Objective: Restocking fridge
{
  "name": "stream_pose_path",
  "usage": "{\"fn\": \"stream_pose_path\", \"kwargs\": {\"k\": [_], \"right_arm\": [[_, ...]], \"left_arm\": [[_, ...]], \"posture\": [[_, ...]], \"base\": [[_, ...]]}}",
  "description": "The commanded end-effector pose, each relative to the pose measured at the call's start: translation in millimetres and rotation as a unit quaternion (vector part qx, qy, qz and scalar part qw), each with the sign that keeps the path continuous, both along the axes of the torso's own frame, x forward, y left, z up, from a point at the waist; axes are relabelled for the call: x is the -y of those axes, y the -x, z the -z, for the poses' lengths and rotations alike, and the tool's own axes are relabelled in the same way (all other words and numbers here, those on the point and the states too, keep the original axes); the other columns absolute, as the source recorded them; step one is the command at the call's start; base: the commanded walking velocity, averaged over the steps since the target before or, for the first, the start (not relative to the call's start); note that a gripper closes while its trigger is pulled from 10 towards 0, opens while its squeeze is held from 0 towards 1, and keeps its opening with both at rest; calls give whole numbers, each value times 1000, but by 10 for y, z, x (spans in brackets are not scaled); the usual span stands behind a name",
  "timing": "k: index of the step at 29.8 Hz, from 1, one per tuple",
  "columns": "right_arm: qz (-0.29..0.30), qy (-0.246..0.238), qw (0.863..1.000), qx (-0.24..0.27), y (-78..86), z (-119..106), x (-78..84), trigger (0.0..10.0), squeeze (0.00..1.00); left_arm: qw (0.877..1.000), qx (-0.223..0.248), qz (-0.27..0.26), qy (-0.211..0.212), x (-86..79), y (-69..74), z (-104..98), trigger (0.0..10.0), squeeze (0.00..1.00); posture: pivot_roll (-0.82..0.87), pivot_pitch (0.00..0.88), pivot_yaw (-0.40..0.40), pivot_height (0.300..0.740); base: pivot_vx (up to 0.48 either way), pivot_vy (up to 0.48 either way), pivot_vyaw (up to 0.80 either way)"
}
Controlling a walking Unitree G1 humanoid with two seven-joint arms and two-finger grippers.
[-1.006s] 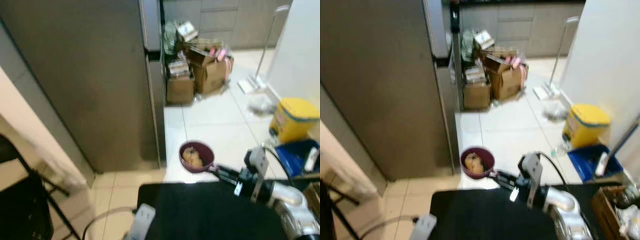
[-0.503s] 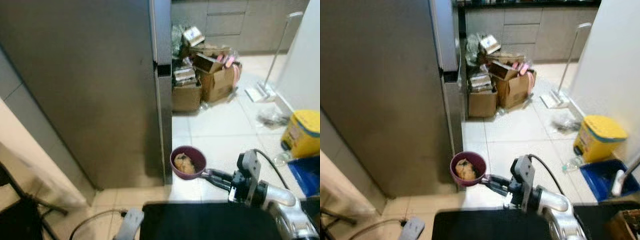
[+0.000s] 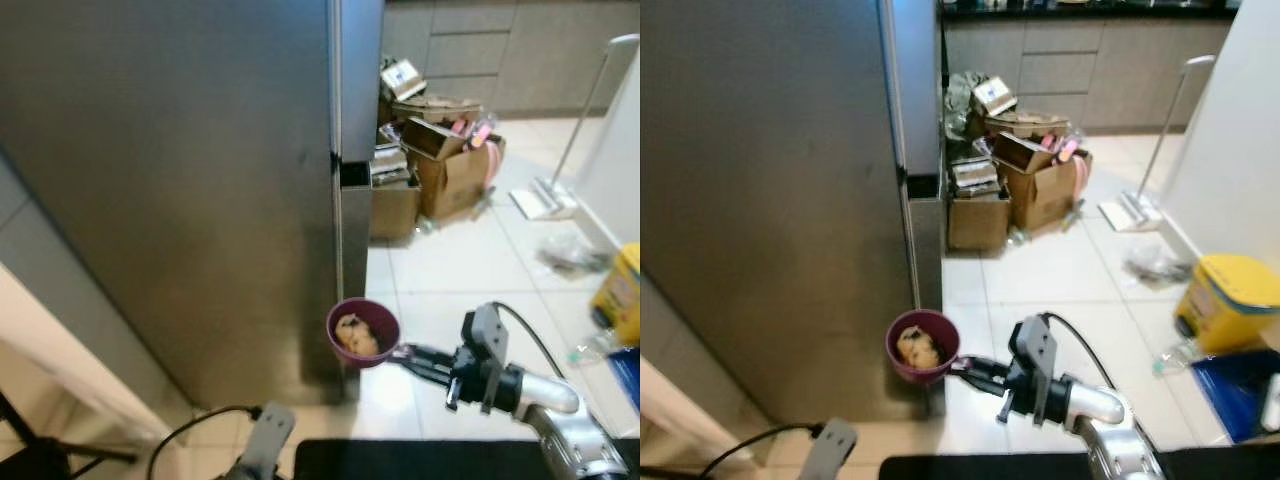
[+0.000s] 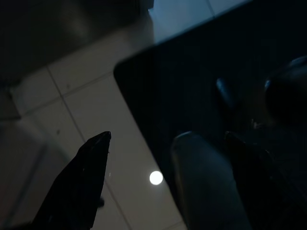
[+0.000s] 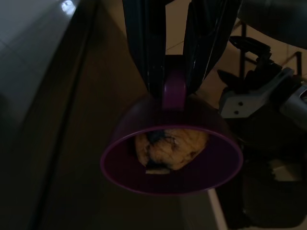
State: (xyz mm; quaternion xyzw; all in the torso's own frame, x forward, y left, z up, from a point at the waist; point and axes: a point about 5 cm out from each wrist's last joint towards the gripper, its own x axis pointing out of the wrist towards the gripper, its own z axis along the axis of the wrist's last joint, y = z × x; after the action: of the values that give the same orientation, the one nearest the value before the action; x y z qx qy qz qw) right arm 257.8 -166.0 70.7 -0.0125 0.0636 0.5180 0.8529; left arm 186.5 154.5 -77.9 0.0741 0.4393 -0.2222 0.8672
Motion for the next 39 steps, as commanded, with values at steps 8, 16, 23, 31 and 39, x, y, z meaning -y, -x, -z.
{"fn": "stream_pose_path", "kwargs": {"k": [8,16,23,31,39], "right_arm": [[-8,-8,1000,17,-33,-89,-25,10000,0],[-16,-6,1000,15,-17,-87,-54,10000,0],[-22,-4,1000,14,-11,-90,-71,10000,0],[-35,-1,999,8,-9,-67,-165,10000,0],[-30,-51,997,-45,-73,-97,-229,10000,0]], "left_arm": [[999,-29,-27,-27,-180,225,111,10000,0],[998,-44,-26,-29,-171,227,125,10000,0],[998,-44,-19,-28,-142,199,116,10000,0],[999,-44,-18,-21,-154,182,105,10000,0],[999,-45,-17,-20,-158,154,95,10000,0]], "posture": [[2,0,27,740],[0,0,26,740],[-2,0,26,740],[-10,0,28,740],[-10,0,26,740]], "base": [[112,0,0],[0,0,0],[0,-110,0],[0,-461,0],[0,-461,183]]}}
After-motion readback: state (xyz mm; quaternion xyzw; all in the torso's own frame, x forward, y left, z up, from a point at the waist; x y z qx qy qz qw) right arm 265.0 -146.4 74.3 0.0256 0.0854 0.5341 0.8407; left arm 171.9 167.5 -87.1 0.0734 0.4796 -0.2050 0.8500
